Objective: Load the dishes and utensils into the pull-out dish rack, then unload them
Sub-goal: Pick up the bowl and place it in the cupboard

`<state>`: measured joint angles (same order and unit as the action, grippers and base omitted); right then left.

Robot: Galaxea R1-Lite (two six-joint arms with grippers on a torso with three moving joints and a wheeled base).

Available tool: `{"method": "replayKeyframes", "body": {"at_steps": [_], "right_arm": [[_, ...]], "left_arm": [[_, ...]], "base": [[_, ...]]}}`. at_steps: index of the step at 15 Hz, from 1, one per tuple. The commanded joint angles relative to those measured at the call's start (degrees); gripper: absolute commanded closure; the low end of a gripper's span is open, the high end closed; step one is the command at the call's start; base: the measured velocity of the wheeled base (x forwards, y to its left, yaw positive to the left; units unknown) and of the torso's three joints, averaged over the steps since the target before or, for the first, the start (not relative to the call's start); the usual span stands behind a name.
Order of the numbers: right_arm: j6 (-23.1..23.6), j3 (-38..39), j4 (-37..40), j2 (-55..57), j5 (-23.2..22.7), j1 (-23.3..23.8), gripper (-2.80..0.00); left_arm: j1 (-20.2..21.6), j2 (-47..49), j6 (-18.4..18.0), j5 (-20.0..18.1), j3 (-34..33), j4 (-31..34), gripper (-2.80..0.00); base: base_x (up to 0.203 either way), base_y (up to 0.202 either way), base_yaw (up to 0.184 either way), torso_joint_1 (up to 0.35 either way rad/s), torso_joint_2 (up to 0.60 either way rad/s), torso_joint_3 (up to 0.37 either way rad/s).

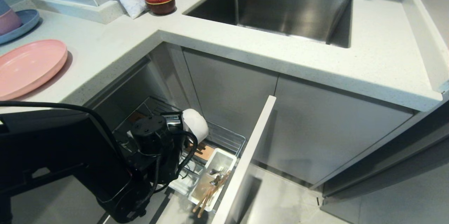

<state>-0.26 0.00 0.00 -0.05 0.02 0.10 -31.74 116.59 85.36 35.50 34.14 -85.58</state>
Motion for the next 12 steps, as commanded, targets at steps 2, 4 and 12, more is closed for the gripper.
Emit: {"method": "replayKeyframes", "body": {"at_steps": [2,4,12], "right_arm": [[0.0,0.1,0.0,-0.2,0.1,0.0,0.0],[0.0,0.1,0.0,-0.2,0.0,0.0,0.0],[0.0,0.1,0.0,-0.2,0.0,0.0,0.0]], "left_arm": [[0.0,1.7,1.2,0.6,-1.3,-2.1,0.0],[0.1,2.9,1.7,0.5,-2.6,-2.1,0.0],[-0.2,-1.2,1.1,0.8,-3.3,-2.1,0.0]], "base": [[0.0,0.0,0.0,0.0,0.0,0.0],[0.0,0.0,0.0,0.0,0.0,0.0],[0.0,0.0,0.0,0.0,0.0,0.0]]}}
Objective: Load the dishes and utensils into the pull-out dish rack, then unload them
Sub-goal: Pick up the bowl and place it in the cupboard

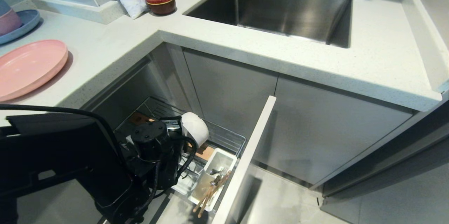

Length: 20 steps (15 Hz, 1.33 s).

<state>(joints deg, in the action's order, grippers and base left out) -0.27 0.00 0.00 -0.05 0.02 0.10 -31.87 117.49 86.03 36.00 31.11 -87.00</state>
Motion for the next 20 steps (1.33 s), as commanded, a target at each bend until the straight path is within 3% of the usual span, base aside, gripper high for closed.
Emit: {"method": "replayKeyframes", "body": {"at_steps": [1,13,20], "right_arm": [[0.0,0.1,0.0,-0.2,0.0,0.0,0.0],[0.0,0.1,0.0,-0.2,0.0,0.0,0.0],[0.0,0.1,0.0,-0.2,0.0,0.0,0.0]], "left_arm": [[-0.2,-3.6,0.4,0.4,-0.6,-0.7,0.0],[0.2,-2.2,5.0,-1.5,1.6,-0.7,0.0],[0.4,-0.4,5.9,-2.5,2.4,-0.7,0.0]], "base": [[0.0,0.0,0.0,0.0,0.0,0.0],[0.0,0.0,0.0,0.0,0.0,0.0],[0.0,0.0,0.0,0.0,0.0,0.0]]}}
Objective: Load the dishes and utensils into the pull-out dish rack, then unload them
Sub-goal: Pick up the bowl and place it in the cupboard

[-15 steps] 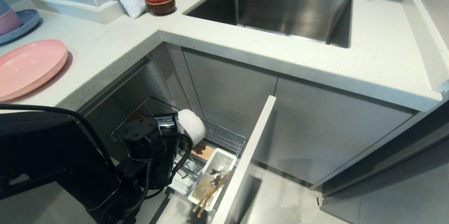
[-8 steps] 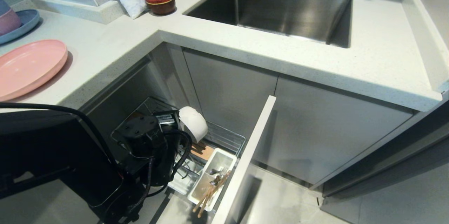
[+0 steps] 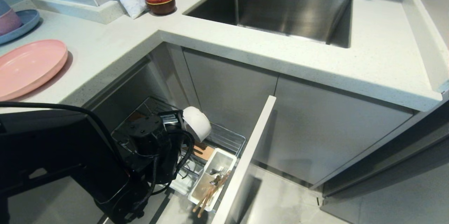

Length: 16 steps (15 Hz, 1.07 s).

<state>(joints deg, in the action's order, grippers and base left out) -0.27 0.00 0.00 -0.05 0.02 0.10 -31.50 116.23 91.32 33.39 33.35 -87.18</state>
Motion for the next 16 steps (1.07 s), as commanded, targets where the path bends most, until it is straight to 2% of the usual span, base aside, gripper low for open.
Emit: {"method": "replayKeyframes", "body": {"at_steps": [1,5,16], "right_arm": [[0.0,0.1,0.0,-0.2,0.1,0.0,0.0],[0.0,0.1,0.0,-0.2,0.0,0.0,0.0],[0.0,0.1,0.0,-0.2,0.1,0.0,0.0]], "left_arm": [[0.2,1.1,0.6,-0.3,0.4,-0.5,0.0],[0.3,2.5,1.7,-1.3,0.8,-0.5,0.0],[0.2,4.1,1.2,-2.7,1.4,-0.5,0.0]], "base": [[0.0,0.0,0.0,0.0,0.0,0.0],[0.0,0.0,0.0,0.0,0.0,0.0],[0.0,0.0,0.0,0.0,0.0,0.0]]}}
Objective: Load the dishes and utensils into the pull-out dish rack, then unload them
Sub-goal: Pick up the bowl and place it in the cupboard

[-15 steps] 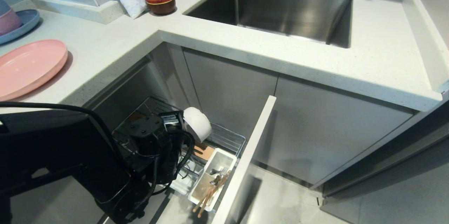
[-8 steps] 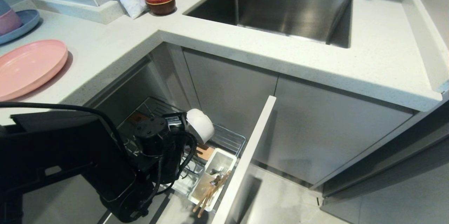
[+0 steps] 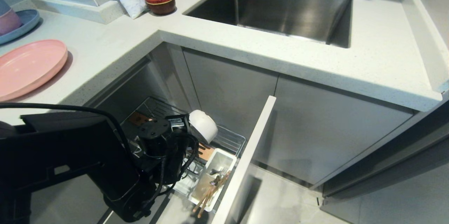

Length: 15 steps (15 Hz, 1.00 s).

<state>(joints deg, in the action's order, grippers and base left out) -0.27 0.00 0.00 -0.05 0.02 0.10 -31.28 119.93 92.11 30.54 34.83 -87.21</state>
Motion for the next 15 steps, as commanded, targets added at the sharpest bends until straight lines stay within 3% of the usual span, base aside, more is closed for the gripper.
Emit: {"method": "replayKeyframes", "body": {"at_steps": [1,15], "right_arm": [[0.0,0.1,0.0,-0.2,0.0,0.0,0.0],[0.0,0.1,0.0,-0.2,0.1,0.0,0.0]], "left_arm": [[0.0,0.7,0.3,0.1,-0.1,-0.5,0.0],[-0.1,0.9,-0.7,0.1,-0.2,-0.5,0.0]], "base": [[0.0,0.0,0.0,0.0,0.0,0.0],[0.0,0.0,0.0,0.0,0.0,0.0]]}}
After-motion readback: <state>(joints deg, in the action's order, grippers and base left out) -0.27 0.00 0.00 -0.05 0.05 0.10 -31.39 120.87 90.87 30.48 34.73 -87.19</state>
